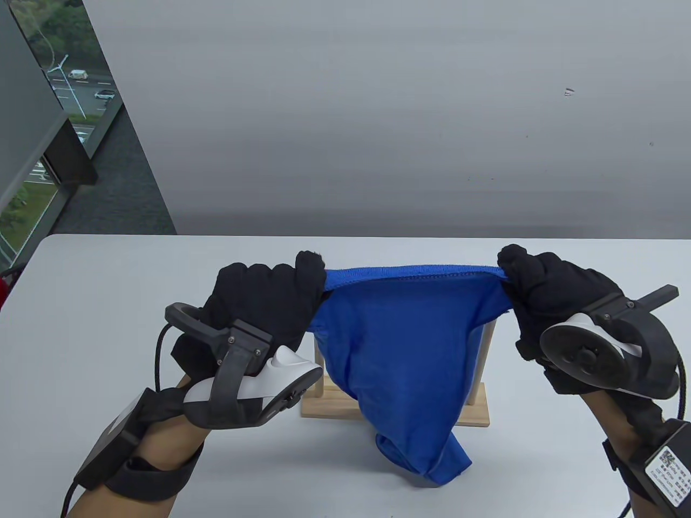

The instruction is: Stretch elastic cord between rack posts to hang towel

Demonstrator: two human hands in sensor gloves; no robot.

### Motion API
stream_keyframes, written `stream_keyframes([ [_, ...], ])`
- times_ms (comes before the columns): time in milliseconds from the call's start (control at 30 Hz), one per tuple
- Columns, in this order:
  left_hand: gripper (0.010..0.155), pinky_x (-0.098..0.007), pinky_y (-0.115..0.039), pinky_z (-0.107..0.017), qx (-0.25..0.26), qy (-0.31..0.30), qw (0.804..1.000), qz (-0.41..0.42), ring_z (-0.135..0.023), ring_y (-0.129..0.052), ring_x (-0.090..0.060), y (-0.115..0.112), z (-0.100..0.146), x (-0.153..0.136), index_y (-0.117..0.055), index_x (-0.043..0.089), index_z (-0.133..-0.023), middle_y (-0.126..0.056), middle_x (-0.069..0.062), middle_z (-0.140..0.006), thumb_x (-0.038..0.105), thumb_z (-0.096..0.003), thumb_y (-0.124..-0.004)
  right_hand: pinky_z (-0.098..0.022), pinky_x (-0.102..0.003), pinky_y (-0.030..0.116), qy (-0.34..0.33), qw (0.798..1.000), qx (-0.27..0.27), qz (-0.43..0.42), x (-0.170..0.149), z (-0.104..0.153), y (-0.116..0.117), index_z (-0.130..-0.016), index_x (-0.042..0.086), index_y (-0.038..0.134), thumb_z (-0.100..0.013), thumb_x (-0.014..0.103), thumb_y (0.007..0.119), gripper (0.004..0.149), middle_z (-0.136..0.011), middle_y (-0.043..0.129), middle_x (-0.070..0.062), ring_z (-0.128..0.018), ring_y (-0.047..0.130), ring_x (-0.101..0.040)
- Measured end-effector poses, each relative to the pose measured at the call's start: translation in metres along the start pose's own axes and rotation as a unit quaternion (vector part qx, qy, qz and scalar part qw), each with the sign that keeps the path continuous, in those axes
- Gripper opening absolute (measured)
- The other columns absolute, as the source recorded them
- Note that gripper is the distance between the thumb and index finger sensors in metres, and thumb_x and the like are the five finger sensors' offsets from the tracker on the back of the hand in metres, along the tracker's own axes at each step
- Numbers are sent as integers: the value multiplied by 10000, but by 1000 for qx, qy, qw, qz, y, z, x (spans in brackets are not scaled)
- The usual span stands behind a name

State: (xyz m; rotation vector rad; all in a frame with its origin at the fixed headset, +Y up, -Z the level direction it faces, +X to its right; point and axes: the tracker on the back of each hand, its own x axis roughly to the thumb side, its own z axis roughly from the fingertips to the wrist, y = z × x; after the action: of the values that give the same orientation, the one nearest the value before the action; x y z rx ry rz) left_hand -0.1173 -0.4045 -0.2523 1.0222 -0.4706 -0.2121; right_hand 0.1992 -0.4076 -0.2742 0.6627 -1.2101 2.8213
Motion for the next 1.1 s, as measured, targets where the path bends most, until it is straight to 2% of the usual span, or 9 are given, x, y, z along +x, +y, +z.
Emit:
stream_keyframes([
  [367,404,-377,-896,-180,-6,4,999,31,24,-969,-99,-20,-29,-6,-950,193,-694,-1032,129,-227,485,-439,-837,-60,-236,846,19,999,-13,-49,-14,-28,3,-785,135,806,-448,379,711,426,-456,959,14,-88,921,-7],
  [633,402,-379,-905,-194,-22,19,996,84,16,-982,-102,-40,-46,-17,-953,192,-690,-1038,132,-227,482,-434,-842,-63,-235,848,32,995,-10,-96,-29,-43,11,-787,135,808,-450,380,716,426,-457,960,14,-91,923,-5],
  [900,402,-379,-907,-203,-39,33,994,101,9,-987,-102,-64,-58,-28,-951,194,-694,-1039,134,-230,482,-434,-843,-68,-243,851,38,988,18,-146,-37,-60,26,-789,131,810,-452,376,724,425,-461,963,7,-99,929,-16],
  [1100,405,-383,-913,-217,-76,34,985,152,-2,-1001,-109,-87,-62,-43,-957,199,-693,-1045,129,-232,482,-423,-856,-98,-264,862,49,985,55,-157,-52,-69,39,-798,135,808,-455,380,734,428,-473,963,5,-127,950,-34],
])
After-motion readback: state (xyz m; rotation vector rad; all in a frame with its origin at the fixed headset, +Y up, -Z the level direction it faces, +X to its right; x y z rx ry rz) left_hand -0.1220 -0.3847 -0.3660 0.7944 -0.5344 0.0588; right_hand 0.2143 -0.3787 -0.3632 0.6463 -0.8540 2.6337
